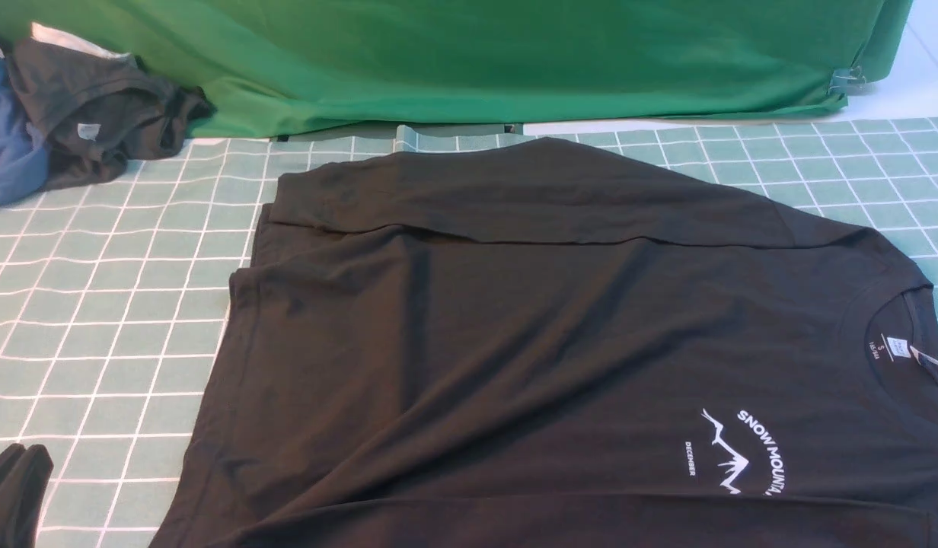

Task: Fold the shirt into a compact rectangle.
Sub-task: 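Grasp the left edge of the dark T-shirt lying flat on the table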

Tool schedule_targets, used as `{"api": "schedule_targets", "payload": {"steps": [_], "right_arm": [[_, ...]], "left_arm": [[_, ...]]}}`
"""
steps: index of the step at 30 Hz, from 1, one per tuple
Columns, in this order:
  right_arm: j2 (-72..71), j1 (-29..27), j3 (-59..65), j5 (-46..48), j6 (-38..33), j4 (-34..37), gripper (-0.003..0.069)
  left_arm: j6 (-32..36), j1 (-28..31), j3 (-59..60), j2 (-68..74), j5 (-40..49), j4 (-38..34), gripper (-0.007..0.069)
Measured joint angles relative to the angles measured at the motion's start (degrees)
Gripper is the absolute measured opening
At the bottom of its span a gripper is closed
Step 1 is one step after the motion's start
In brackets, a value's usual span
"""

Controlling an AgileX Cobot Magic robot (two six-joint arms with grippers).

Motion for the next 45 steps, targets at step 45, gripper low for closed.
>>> {"api": "schedule_targets", "payload": {"steps": [45], "right_arm": [[0.0,0.0,0.0,-18.87,20.05,12.12,0.0239]], "left_arm": [[-40.92,0.0,-0.4,-0.02,-50.88,-25.72,0.0015]]}}
